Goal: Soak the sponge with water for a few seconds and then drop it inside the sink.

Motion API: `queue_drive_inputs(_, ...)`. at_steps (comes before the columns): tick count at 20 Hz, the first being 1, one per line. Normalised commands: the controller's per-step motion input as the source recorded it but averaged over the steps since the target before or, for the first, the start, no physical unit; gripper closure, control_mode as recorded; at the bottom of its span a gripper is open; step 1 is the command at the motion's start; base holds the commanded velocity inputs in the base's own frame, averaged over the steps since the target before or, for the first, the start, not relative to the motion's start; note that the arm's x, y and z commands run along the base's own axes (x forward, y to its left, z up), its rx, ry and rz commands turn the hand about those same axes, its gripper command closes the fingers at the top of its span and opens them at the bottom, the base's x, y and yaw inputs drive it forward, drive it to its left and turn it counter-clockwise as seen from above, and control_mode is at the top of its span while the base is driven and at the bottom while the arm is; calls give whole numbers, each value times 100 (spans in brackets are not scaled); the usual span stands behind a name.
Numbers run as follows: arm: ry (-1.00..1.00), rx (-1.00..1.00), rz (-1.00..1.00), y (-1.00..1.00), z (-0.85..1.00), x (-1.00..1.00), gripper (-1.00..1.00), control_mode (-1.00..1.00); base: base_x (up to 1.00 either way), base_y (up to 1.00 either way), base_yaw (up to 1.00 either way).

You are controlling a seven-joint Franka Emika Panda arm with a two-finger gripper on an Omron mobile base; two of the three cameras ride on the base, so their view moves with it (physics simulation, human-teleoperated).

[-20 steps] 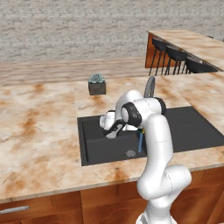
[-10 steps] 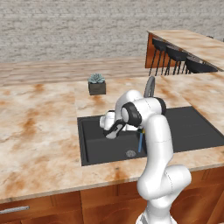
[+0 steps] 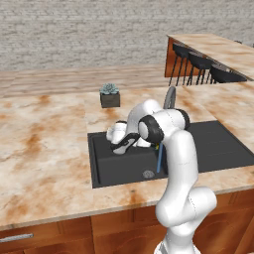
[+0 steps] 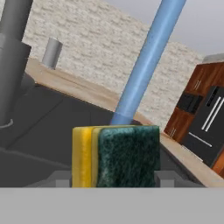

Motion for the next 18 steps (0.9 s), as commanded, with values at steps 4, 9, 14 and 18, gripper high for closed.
queue_drive_inputs(4,-10,11,0,32,30,-2,100,-100,0,0,0)
queue_drive_inputs(9,-3,14,0,24,28,0,100,-100,0,0,0)
queue_drive_inputs(14,0,17,0,17,24,-13,100,-100,0,0,0)
queue_drive_inputs(18,0,22,4,4,29,-28,100,-100,0,0,0)
